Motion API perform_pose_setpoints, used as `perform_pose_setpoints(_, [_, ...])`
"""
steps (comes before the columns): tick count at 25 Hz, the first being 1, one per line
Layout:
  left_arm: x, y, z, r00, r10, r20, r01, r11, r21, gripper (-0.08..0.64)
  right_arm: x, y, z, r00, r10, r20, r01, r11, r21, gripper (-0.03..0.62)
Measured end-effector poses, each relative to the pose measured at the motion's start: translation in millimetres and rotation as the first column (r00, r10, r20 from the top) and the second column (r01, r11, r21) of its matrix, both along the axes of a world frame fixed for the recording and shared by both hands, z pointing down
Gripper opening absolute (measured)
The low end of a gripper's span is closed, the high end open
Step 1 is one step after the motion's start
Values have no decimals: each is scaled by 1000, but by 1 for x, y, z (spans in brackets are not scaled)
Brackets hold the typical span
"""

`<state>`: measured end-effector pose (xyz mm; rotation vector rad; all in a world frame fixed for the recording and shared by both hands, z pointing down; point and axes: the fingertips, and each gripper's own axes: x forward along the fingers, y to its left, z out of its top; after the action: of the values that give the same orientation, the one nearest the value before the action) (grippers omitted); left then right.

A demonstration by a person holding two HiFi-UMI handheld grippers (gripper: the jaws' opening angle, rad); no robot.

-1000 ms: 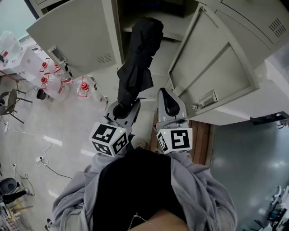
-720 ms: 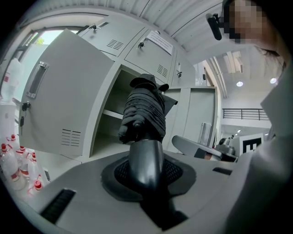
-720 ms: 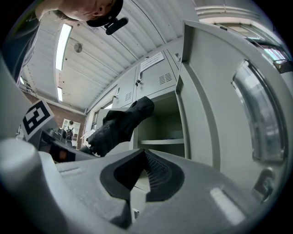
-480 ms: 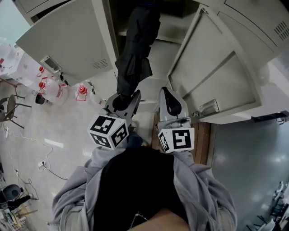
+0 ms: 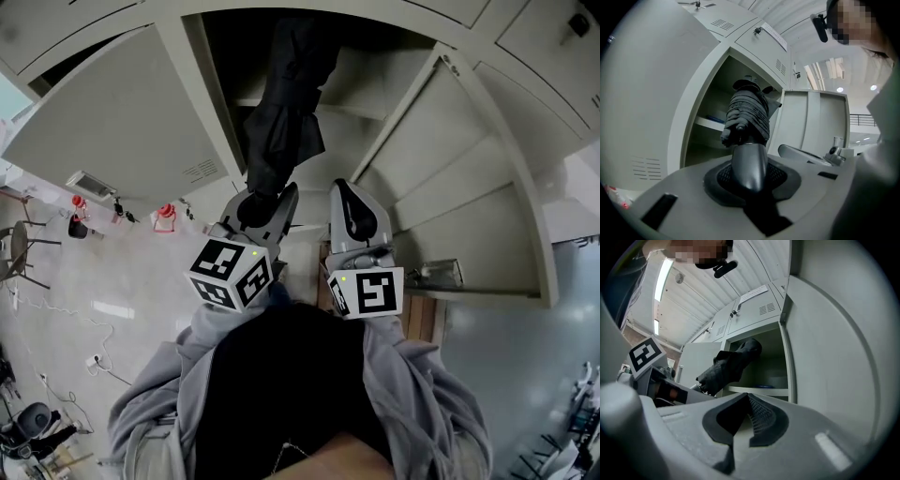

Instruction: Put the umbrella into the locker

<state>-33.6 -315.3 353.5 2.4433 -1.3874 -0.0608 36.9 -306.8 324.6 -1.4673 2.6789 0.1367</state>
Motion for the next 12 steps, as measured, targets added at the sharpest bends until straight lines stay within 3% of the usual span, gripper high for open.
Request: perform_pose_setpoints(12, [9,-64,-26,991,131,-35,-130,991,17,80,-6,-53,-9,993,117,-9,-117,992,37,3])
